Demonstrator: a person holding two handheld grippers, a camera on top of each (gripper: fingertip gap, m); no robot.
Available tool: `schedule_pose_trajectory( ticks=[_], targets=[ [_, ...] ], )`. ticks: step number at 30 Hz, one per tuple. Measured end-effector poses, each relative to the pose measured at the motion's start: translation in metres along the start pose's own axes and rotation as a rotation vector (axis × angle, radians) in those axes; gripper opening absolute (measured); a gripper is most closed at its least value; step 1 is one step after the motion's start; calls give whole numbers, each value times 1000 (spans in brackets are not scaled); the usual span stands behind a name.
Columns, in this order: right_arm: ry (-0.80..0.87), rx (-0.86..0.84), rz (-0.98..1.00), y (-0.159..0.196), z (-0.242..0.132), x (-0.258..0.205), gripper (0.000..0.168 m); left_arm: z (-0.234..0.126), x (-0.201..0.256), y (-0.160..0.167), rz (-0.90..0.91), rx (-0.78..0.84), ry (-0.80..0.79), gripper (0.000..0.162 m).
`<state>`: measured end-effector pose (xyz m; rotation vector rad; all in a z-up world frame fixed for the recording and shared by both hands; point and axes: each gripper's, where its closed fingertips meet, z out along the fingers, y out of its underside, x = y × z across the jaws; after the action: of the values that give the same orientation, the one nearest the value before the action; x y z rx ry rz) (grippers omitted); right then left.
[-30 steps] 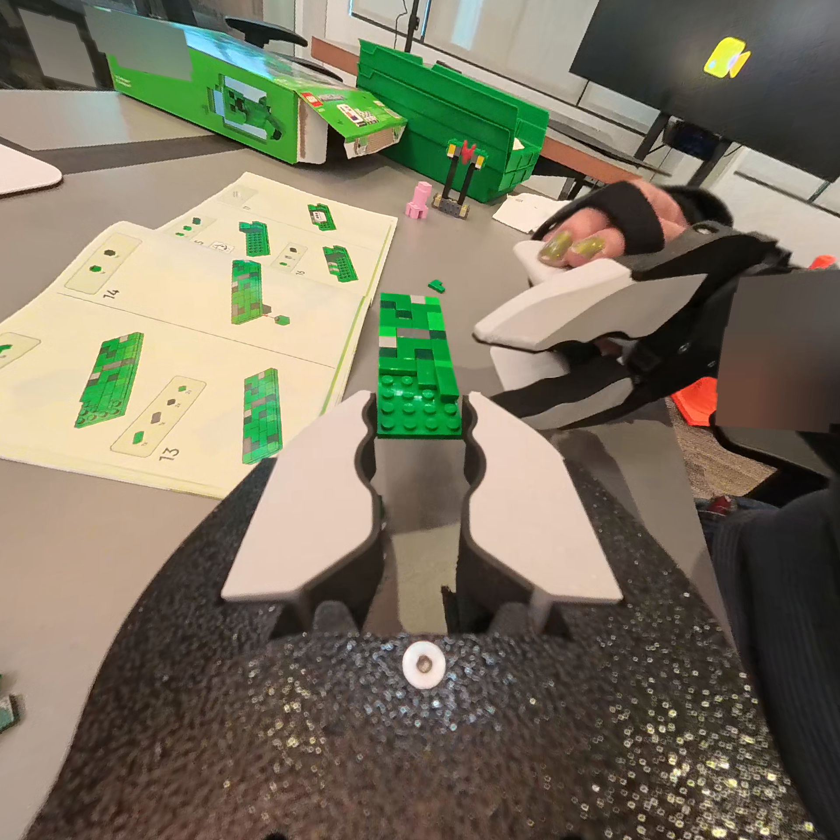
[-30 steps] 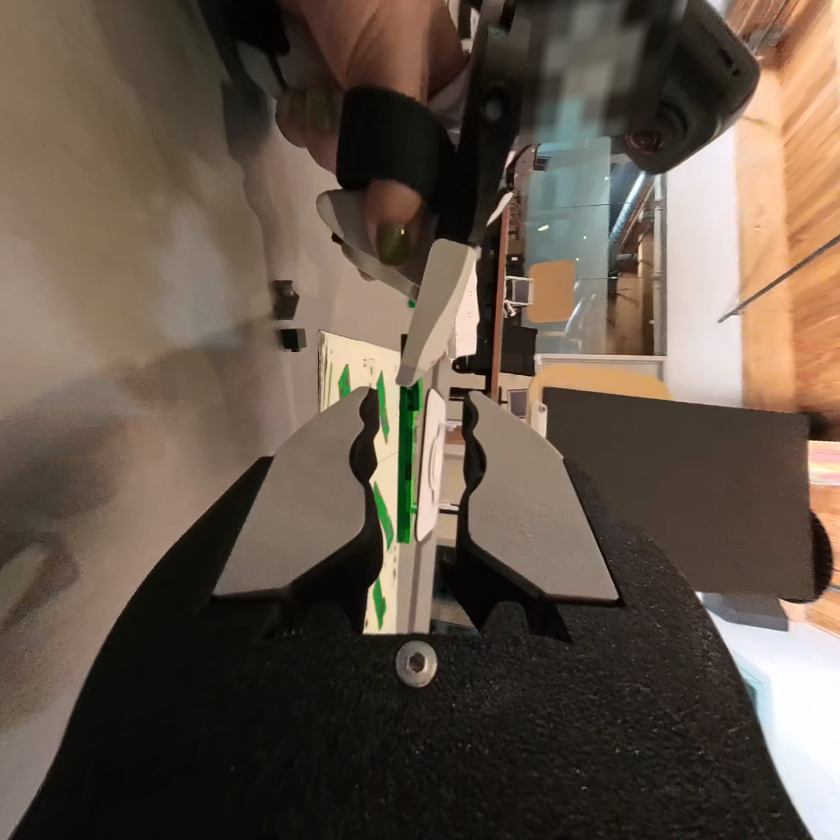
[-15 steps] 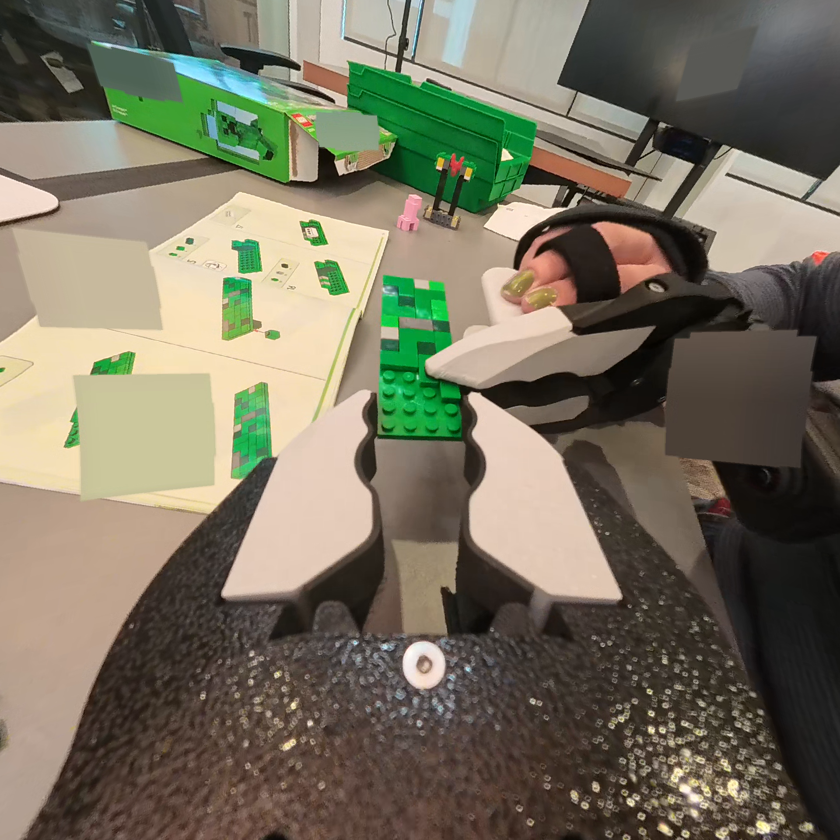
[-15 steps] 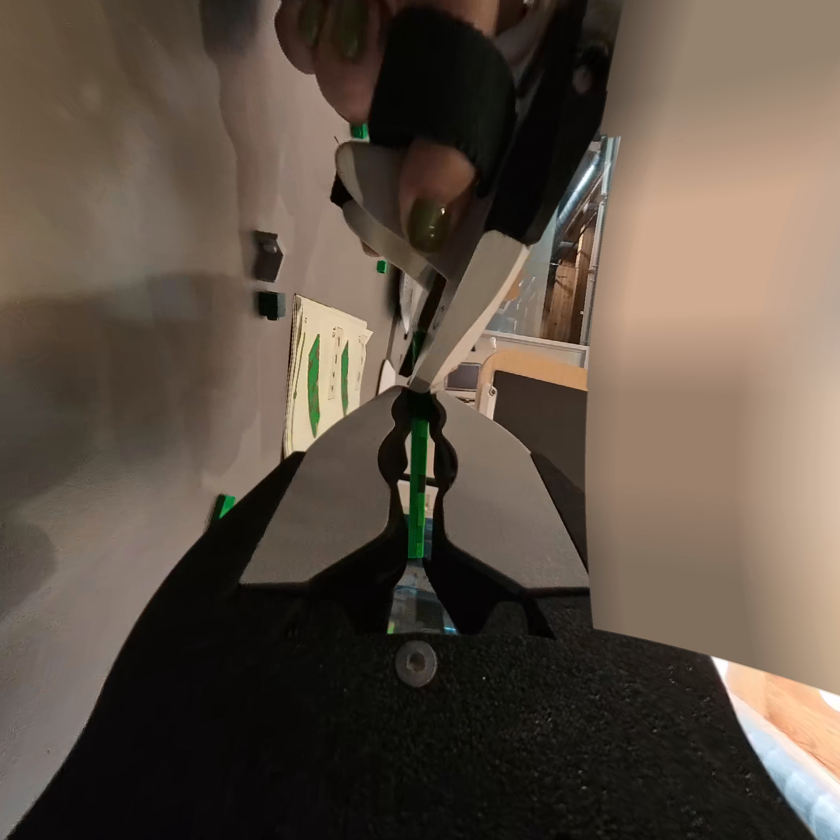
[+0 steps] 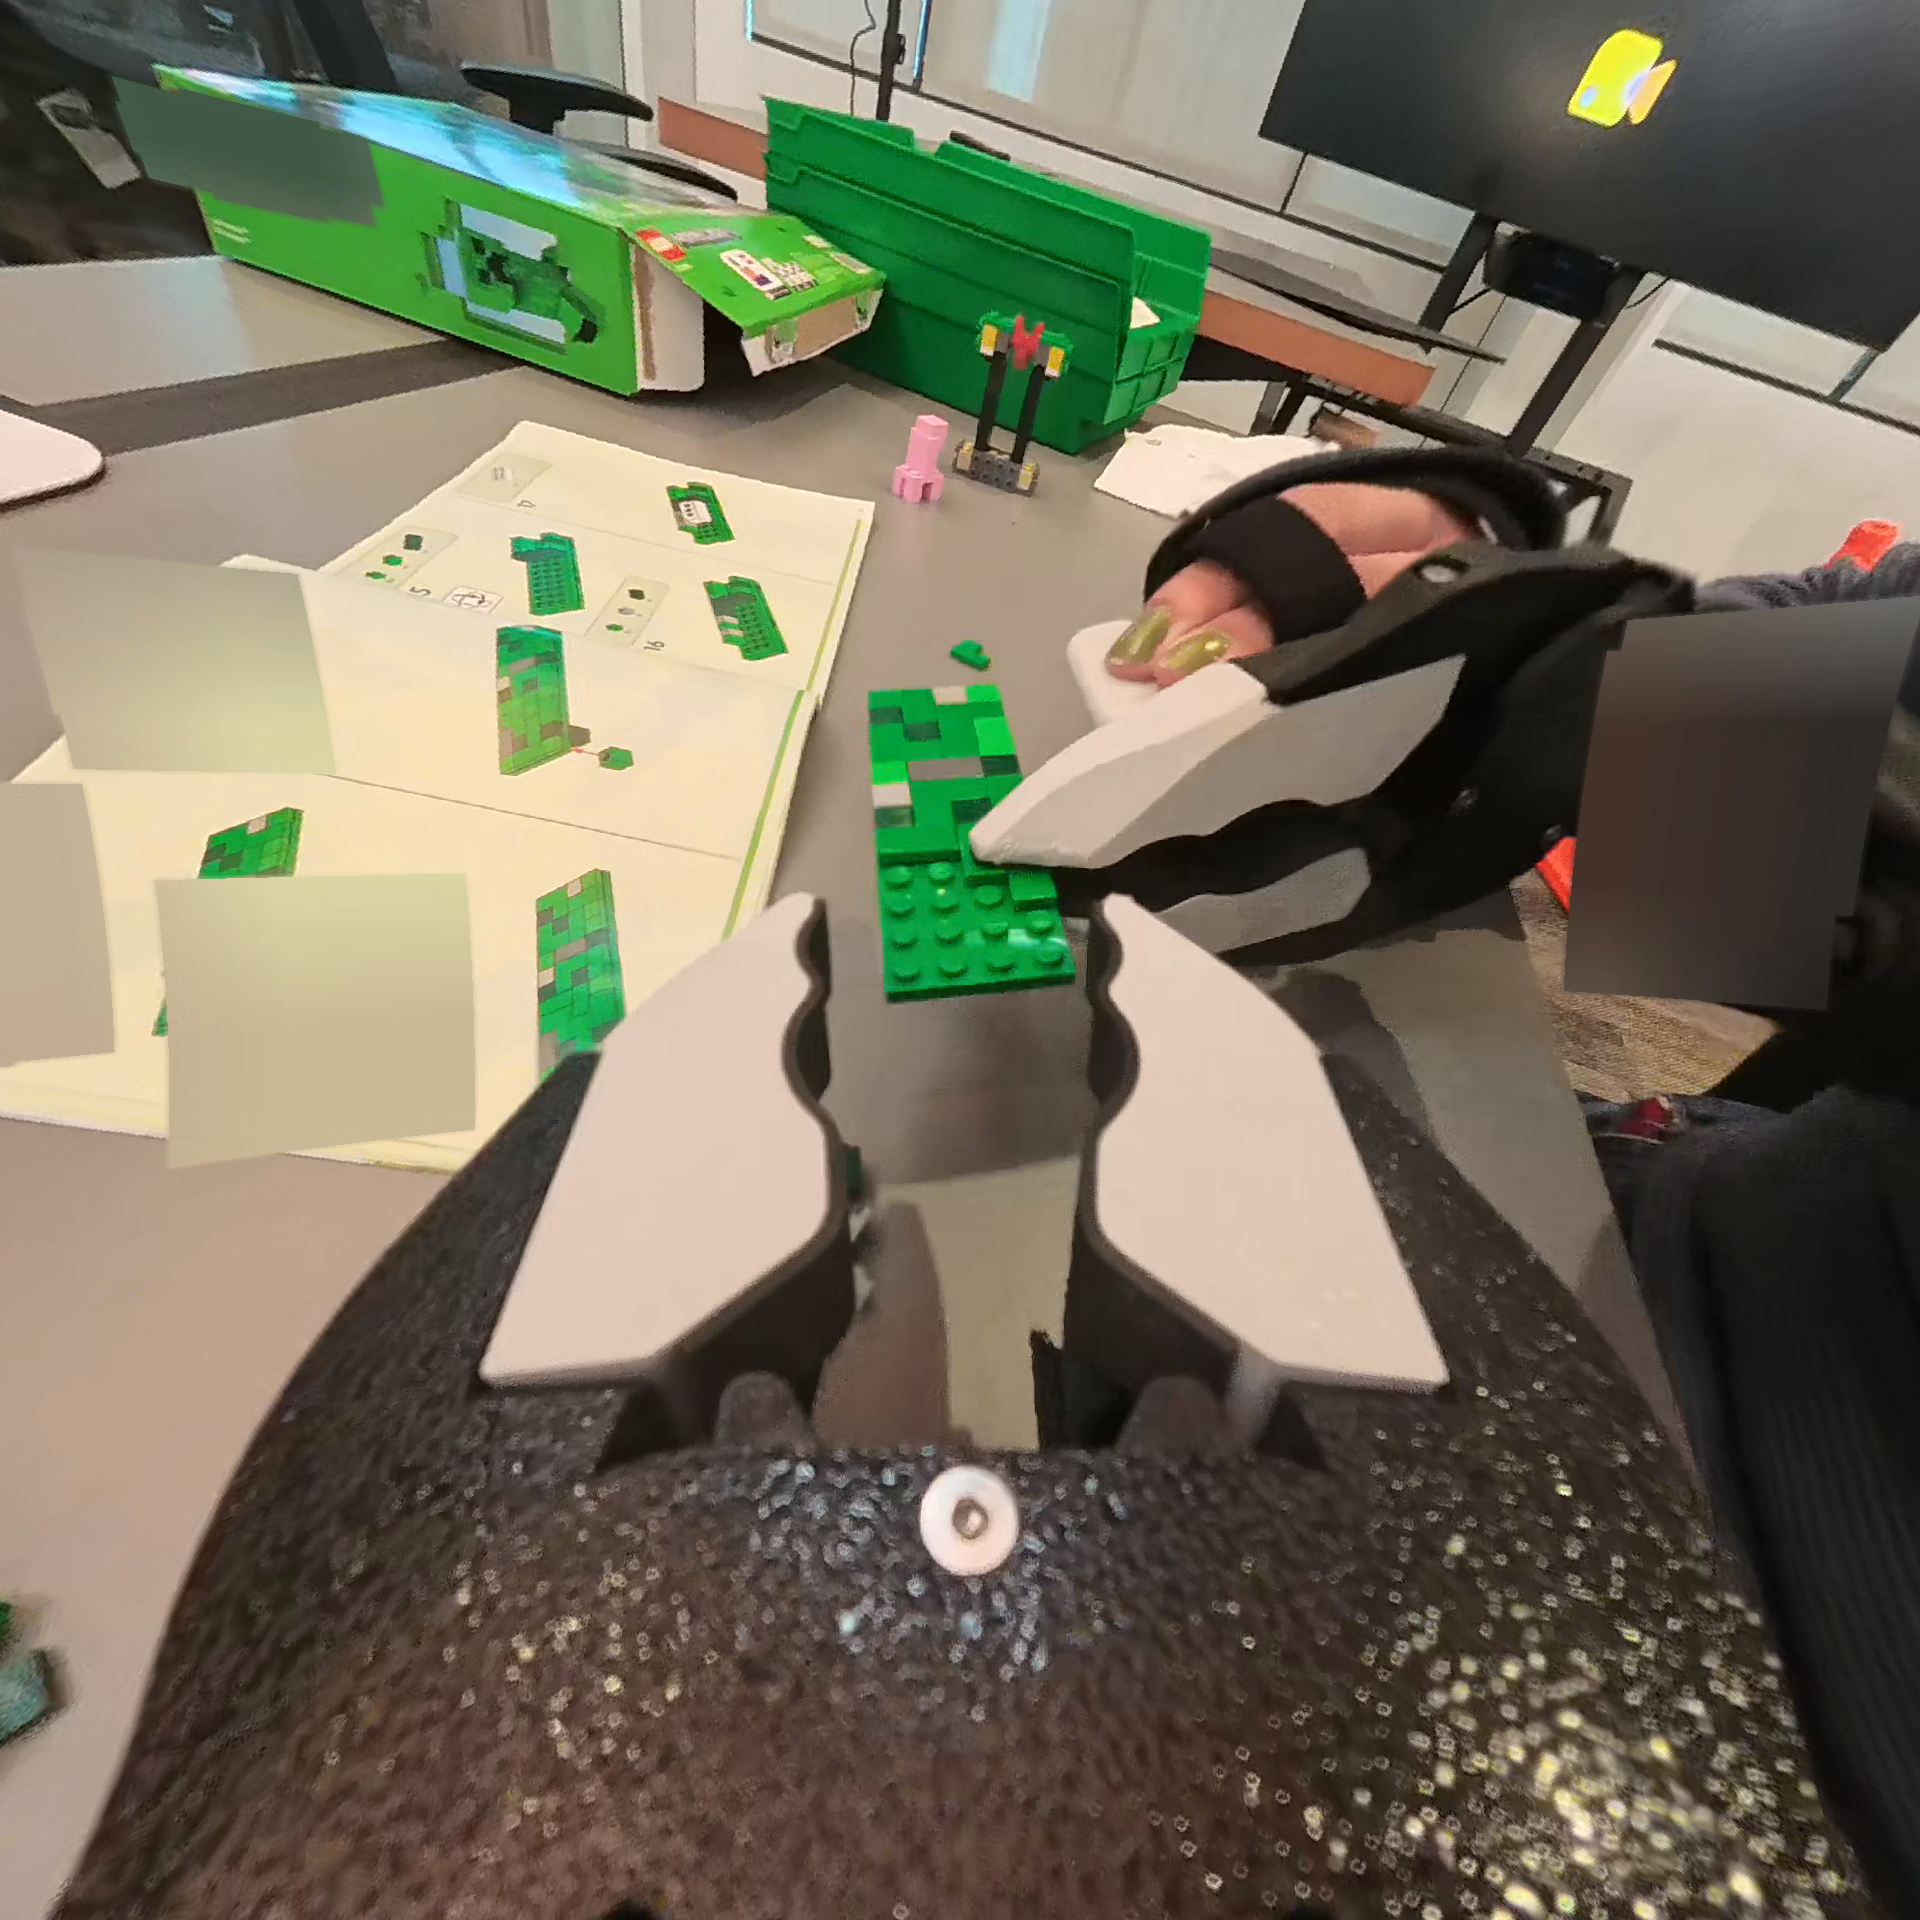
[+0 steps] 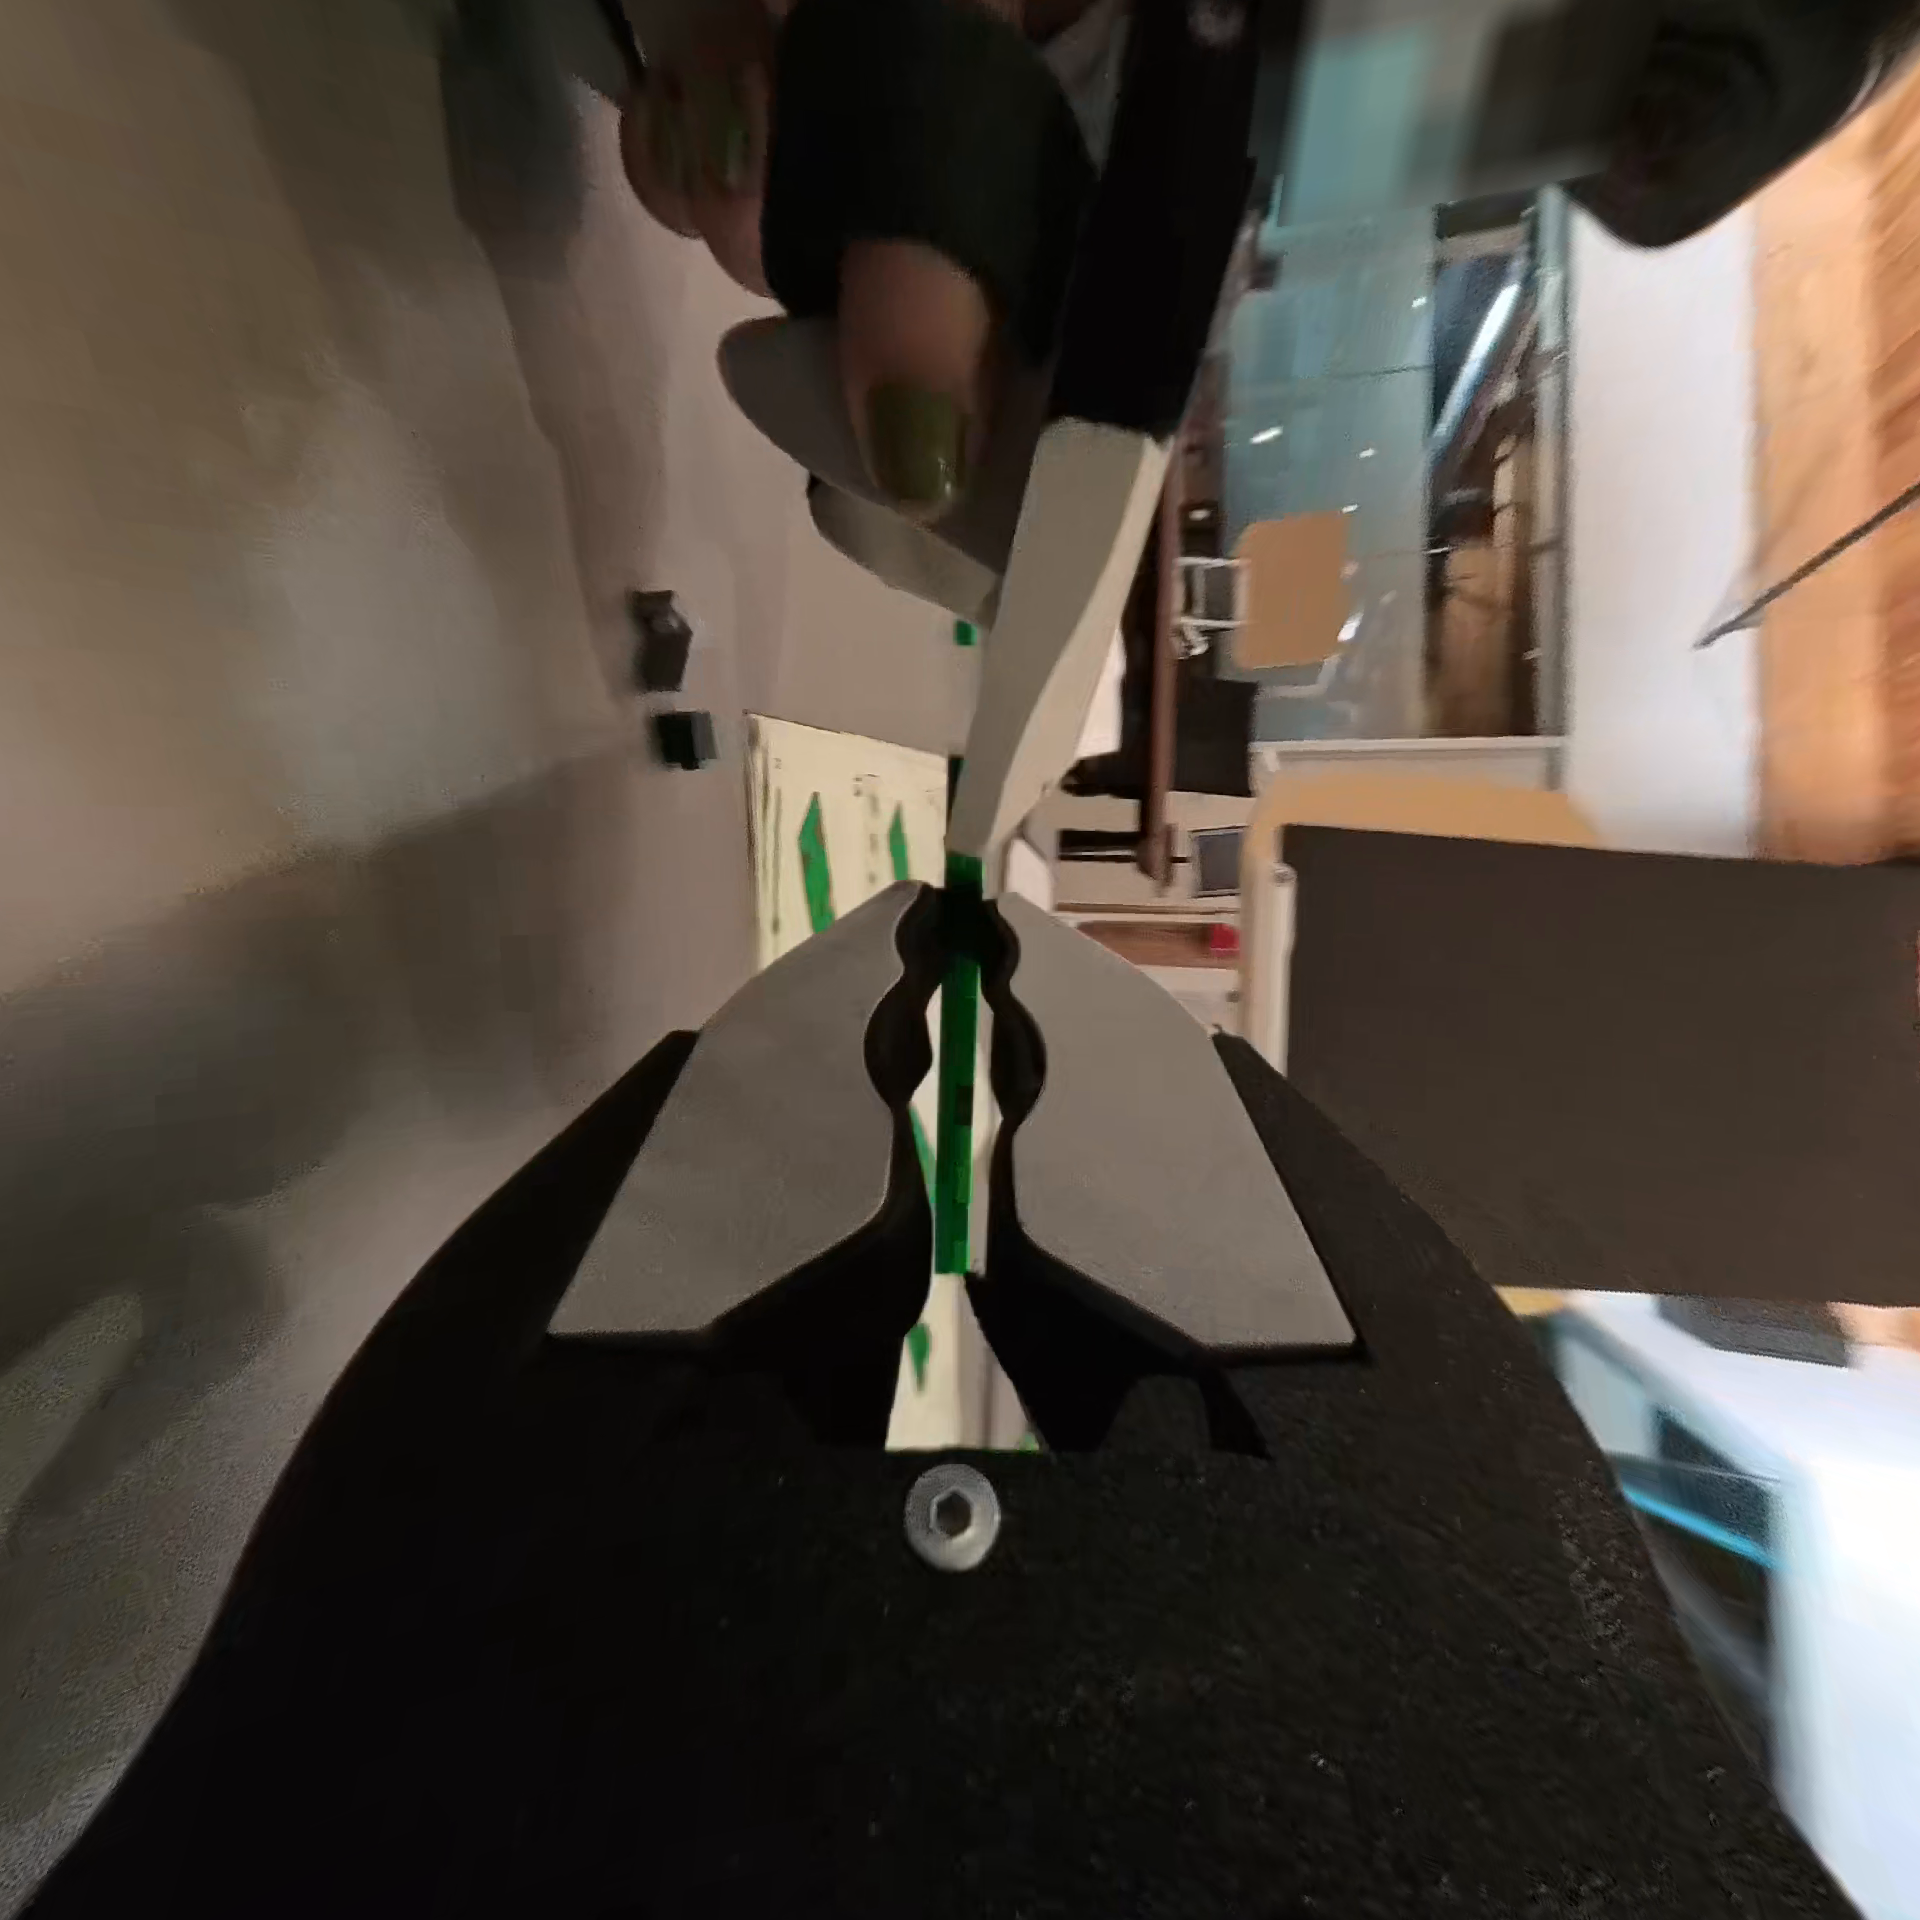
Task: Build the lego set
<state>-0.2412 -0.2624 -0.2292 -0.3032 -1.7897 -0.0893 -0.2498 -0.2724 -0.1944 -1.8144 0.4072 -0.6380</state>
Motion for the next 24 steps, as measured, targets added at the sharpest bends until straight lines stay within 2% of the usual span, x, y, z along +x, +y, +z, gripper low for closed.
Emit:
schedule_pose_trajectory(
  ticks=[5,10,12,13,17,20,21,24],
  targets=[
    [-91,17,104,3,-2,-5,6,-2,-2,5,-38,-43,27,48],
    [-105,4,57,3,-1,-8,6,4,4,15,-79,-105,62,51],
    [-96,8,29,1,-1,-8,6,6,5,16,-72,-107,59,46],
    [-90,11,12,0,-1,-9,6,6,5,17,-65,-108,50,37],
    [-28,10,-60,0,0,-5,6,7,4,16,10,-110,3,35],
    [16,57,-6,-2,-4,0,7,7,5,13,61,-94,-13,34],
    [21,73,35,-1,-5,1,8,6,4,13,75,-94,-26,34],
    [50,63,146,14,-10,5,30,4,2,11,105,-79,-46,34]
  ],
)
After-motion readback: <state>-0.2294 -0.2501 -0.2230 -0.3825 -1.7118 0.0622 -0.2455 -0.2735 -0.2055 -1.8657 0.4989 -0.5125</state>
